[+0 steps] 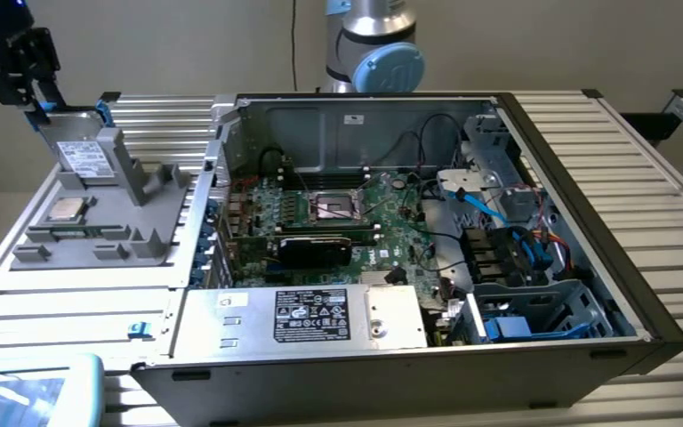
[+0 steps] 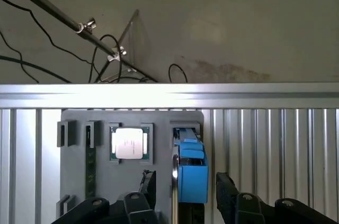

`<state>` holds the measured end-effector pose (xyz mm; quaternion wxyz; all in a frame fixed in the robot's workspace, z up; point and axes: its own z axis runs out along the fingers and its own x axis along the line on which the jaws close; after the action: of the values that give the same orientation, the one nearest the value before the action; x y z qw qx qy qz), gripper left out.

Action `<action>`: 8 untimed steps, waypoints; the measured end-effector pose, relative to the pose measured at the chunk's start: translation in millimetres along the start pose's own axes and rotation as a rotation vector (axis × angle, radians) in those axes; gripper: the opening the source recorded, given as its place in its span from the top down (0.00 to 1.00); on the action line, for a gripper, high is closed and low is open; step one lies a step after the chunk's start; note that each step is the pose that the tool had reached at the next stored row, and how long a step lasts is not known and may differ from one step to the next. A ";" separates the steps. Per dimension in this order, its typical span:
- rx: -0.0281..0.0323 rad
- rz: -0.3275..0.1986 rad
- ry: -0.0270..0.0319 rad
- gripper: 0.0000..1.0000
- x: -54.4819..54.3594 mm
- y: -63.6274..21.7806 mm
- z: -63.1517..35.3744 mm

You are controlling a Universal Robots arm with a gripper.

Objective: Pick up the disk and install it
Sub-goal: 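Pick up the disk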

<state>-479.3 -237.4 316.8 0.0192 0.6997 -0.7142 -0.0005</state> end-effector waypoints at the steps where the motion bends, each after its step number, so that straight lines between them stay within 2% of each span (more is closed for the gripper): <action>1: 0.0001 0.000 -0.0001 0.43 -0.1 -0.1 1.8; 8: 0.0001 -0.006 -0.0012 0.43 -0.4 -0.5 14.1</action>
<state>-479.2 -237.4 302.7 0.0188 0.7019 -0.7120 -0.0010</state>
